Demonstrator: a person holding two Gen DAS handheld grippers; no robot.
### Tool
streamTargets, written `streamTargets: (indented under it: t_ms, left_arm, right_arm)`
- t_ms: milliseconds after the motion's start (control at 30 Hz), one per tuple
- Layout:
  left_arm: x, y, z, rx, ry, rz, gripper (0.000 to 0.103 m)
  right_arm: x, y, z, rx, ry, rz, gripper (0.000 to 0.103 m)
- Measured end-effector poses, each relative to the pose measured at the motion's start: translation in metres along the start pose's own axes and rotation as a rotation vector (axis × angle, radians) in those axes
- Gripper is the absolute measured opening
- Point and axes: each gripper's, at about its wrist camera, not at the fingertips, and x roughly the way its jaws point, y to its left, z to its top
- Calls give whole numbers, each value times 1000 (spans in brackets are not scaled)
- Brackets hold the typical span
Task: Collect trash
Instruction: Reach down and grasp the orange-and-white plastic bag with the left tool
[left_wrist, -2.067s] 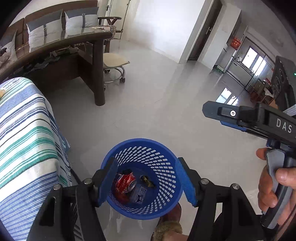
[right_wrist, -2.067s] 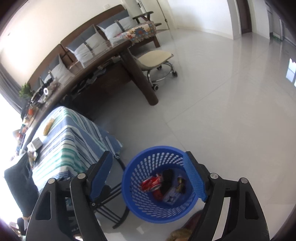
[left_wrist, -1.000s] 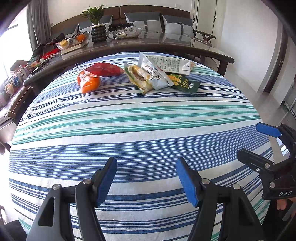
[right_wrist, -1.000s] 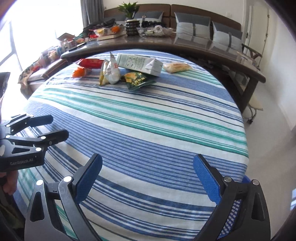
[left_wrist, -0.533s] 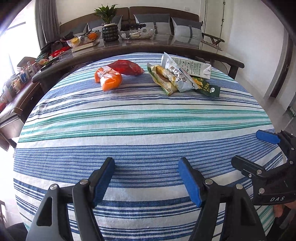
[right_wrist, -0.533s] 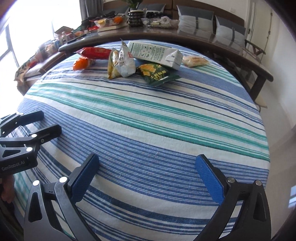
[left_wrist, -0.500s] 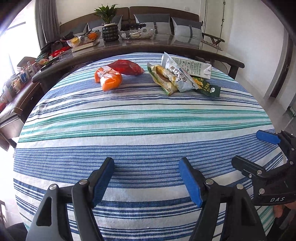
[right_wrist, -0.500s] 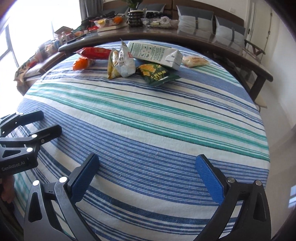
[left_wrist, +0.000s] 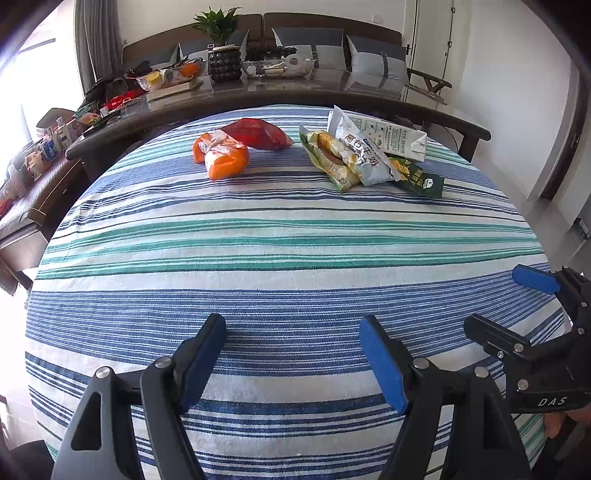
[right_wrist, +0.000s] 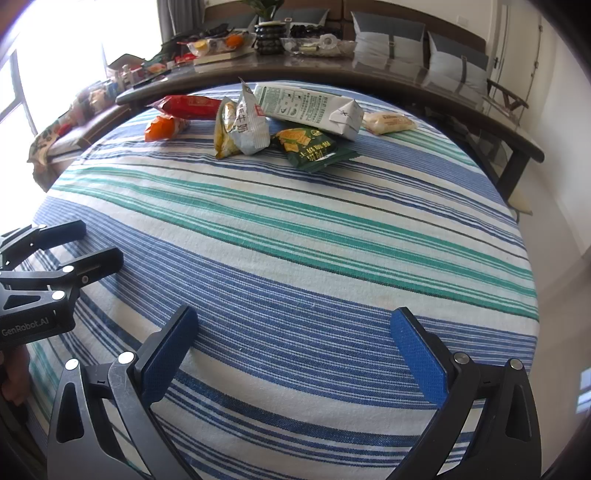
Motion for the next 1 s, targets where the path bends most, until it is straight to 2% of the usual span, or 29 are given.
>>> streamTargets:
  t_ms: [233,333,433,567,667,767,867,1000]
  left_arm:
    - [-3,8,-1,-39,-10,-14,76]
    - [-5,18,6,-52,-12,12,76]
    - [-17,42,34,-104,-60,27,76]
    - [-25,87,98,-242,-146,-3,76]
    - [1,108,146,-293,-115,-44,76]
    - [39,110,175,-271,-57,-23,76]
    - [76,112,180,-299,7,3,75]
    - [106,111,169,-326,76,-5,74]
  right_arm:
    - [0,0,0,0,0,0,103]
    - [0,0,0,0,0,0,103]
    - [0,0,0,0,0,0,103]
    - [0,0,0,0,0,0,103]
    - [0,0,0,0,-1,0,103]
    - [0,0,0,0,-1,1,103]
    - [-1,0,-1,-1,-1,1,103]
    - [0,0,-1,-1,-1,1,103]
